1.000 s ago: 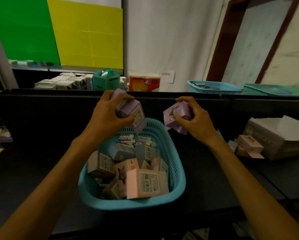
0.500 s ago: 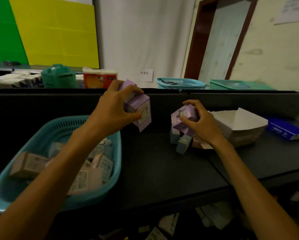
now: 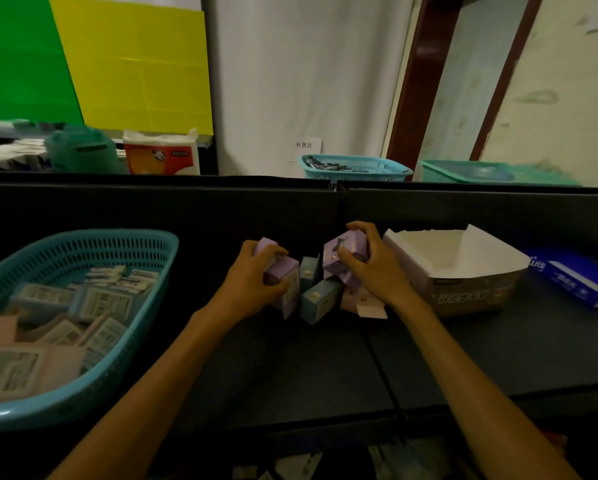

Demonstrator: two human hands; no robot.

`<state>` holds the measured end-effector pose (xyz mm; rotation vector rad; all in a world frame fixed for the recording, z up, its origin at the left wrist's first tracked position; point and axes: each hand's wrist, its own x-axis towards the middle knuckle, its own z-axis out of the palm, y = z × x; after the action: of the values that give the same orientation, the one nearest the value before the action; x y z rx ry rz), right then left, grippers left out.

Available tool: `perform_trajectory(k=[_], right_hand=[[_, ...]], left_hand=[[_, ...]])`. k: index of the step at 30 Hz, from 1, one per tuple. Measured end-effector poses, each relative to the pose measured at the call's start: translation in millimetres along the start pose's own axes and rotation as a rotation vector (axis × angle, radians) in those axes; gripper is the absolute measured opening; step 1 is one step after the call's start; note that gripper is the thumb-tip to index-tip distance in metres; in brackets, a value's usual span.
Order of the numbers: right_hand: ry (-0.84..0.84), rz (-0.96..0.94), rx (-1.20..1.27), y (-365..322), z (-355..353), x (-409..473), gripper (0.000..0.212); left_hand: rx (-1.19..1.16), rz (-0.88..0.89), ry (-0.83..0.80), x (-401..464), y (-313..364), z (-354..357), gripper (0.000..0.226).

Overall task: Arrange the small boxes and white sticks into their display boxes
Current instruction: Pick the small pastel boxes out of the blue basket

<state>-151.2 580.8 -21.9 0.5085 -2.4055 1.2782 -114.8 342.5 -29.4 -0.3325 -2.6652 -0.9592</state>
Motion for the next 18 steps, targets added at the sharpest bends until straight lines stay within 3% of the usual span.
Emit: perform_trajectory(k=[3,9,14,18], right_hand=[[0.014,0.018,0.019,9.4,8.3,9.1,0.043],[0.010,0.086,-0.011,21.0,8.7,20.5,0.045],[-0.074,0.187,-0.147,26.6,12.9,19.5,0.046],[-0.126,0.186,-0.239,22.5,10.9,18.3,0.049]], left_hand=[[-0.059,-0.087,0.000,12.0,-3.6,18.1,0.053],[-0.073,-0.182,-0.151,30.9,-17.8,36.9,0.054],[0.053,-0.211,-0.246,39.2,-28.2,35.2,0.058],[0.190,-0.157,-0.210,42.4,-23.4,29.5,0.067]])
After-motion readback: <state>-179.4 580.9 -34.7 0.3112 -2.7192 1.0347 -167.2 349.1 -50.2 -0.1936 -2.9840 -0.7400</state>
